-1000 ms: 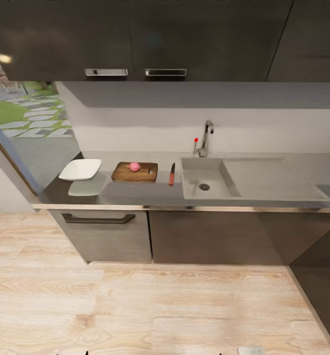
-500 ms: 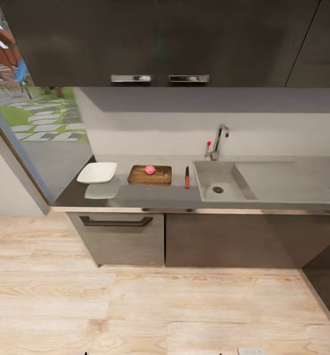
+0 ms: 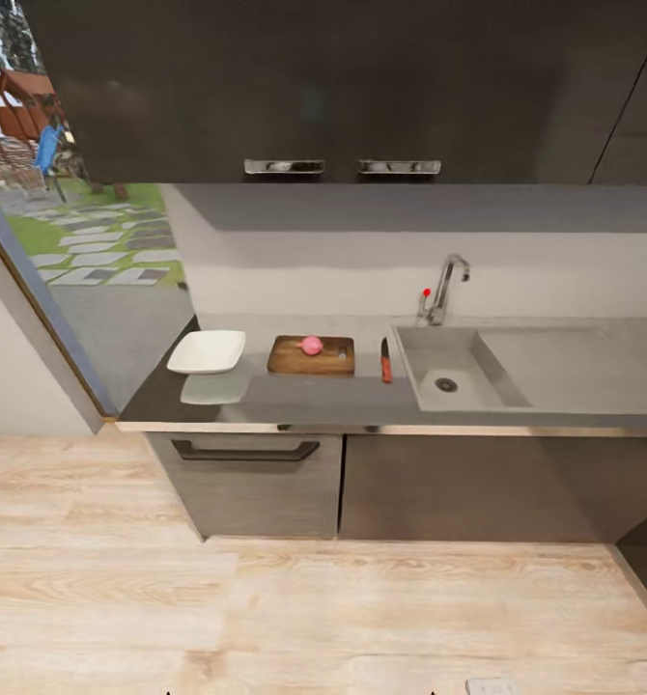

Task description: In the kitchen, take the Vidalia onion out of the sink, dice it on the chopping board with the paring knife, put the diced onion into the bowl on the countertop, then place both the paring knife and the chopping board into the sink.

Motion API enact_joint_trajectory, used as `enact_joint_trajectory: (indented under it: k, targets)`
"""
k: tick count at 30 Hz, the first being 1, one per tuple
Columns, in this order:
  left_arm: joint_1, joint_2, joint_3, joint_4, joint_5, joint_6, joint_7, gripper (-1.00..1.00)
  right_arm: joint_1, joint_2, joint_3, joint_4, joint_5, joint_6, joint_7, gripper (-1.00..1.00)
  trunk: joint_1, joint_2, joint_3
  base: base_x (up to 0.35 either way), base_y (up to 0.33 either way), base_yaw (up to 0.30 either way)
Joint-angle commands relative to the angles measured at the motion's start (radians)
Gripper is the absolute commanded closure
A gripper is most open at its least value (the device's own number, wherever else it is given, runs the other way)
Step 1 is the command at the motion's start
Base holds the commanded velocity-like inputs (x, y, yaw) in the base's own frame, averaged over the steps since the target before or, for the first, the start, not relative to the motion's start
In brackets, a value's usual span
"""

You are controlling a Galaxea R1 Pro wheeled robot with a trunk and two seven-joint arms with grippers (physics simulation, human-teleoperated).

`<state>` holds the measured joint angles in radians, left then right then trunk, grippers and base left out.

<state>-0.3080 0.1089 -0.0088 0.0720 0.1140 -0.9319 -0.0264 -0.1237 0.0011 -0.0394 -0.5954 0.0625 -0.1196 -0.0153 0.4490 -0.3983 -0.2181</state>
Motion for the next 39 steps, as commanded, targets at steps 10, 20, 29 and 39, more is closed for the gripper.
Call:
enact_joint_trajectory:
  k: [10, 20, 29, 39]
  targets:
    - [-0.001, 0.004, 0.000, 0.003, 0.006, 0.002, -0.003, -1.00, -0.001, 0.000, -0.002, 0.000, 0.007, -0.003, -0.002, -1.00, 0.001, -0.002, 0.014, 0.231, 0.197, 0.000]
    - [-0.001, 0.007, 0.000, 0.003, 0.006, 0.002, -0.003, -1.00, -0.001, 0.000, -0.002, 0.000, 0.007, -0.003, -0.002, -1.00, 0.001, -0.002, 0.029, -0.019, 0.228, 0.000]
    - [-0.002, 0.009, 0.000, 0.003, 0.006, 0.002, -0.003, -1.00, -0.001, 0.000, -0.002, 0.000, 0.007, -0.003, -0.002, -1.00, 0.001, -0.002, 0.043, -0.006, 0.014, 0.000]
    - [-0.001, 0.008, 0.000, 0.003, 0.006, 0.002, -0.003, -1.00, -0.001, 0.000, -0.002, 0.001, 0.007, -0.002, -0.002, -1.00, 0.001, -0.002, 0.059, 0.035, 0.000, 0.000]
